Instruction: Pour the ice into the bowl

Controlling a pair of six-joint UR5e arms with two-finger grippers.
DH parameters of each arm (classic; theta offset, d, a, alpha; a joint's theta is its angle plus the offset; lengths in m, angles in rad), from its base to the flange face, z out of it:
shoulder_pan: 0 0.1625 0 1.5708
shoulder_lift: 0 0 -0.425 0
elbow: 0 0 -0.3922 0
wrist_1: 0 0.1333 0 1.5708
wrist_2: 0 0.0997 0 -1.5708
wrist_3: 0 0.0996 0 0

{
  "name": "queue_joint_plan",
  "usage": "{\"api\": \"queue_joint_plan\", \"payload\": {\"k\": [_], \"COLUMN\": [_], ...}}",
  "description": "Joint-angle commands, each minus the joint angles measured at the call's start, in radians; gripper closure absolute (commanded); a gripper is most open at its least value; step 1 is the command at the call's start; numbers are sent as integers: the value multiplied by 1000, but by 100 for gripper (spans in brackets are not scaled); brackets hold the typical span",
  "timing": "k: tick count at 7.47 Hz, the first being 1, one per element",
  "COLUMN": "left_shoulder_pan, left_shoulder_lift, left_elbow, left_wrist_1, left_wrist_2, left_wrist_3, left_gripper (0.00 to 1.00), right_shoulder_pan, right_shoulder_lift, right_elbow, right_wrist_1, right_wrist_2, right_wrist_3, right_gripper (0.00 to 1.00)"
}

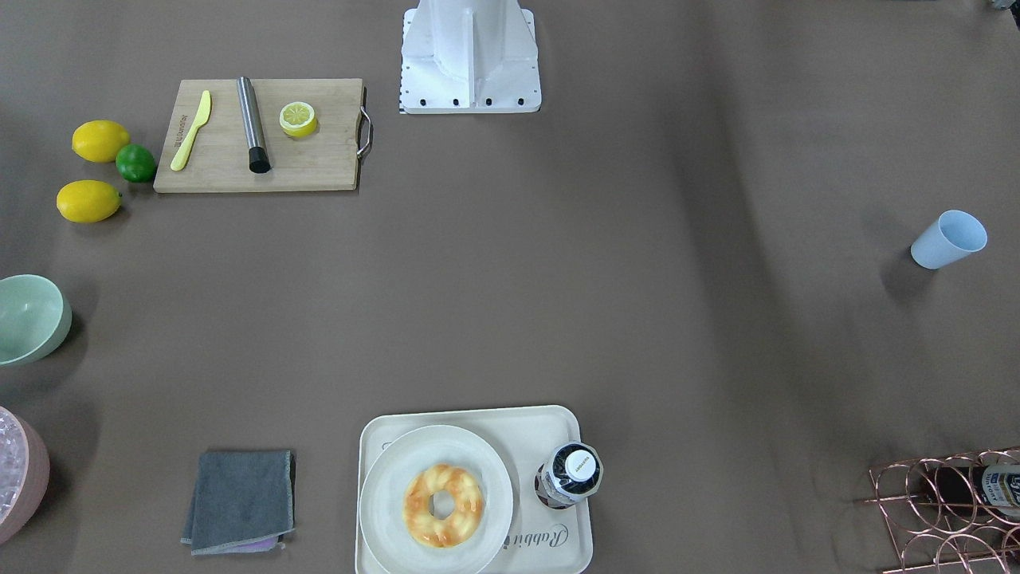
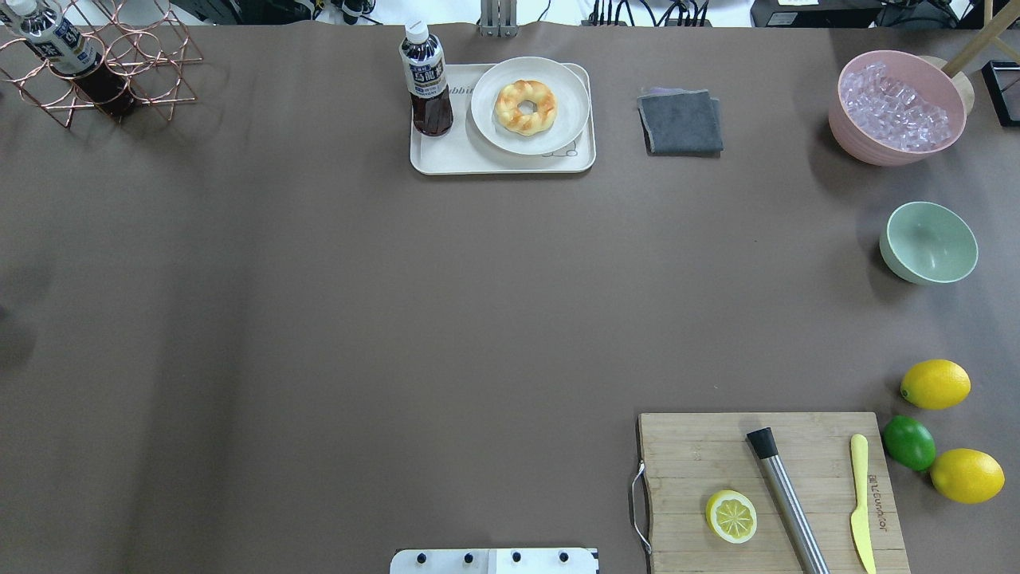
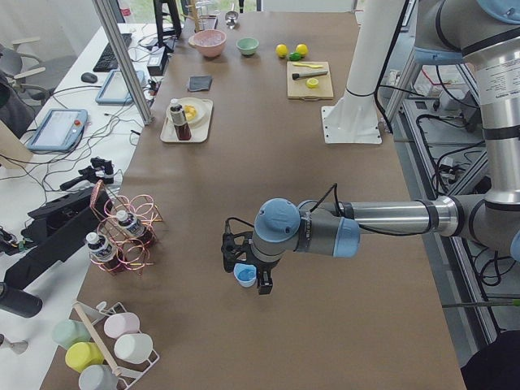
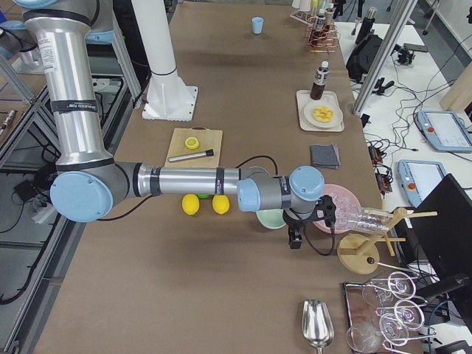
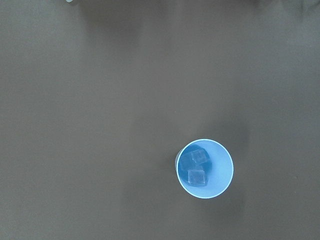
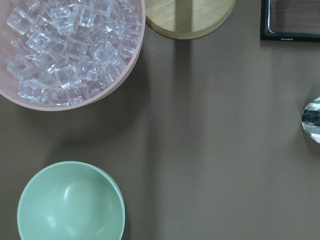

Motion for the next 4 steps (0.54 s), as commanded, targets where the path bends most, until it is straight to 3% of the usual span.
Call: {"api": "queue_joint_plan", "payload": {"k": [1,4], "left_shoulder_pan": [1,1], "left_shoulder_lift": [-3,-4], "left_elbow": [0,3], "left_wrist_1": [0,-1], "left_wrist_2": [1,-1], "left_wrist_3": [-2,0], "left_gripper": [3,3], "right_shoulder_pan": [3,3], "right_shoulder_lift": [-4,-7], "right_elbow": [2,5], "right_wrist_1": [-2,-2], "right_wrist_2": [-9,-9], "right_wrist_3": [5,22], "right_gripper": [1,1]}}
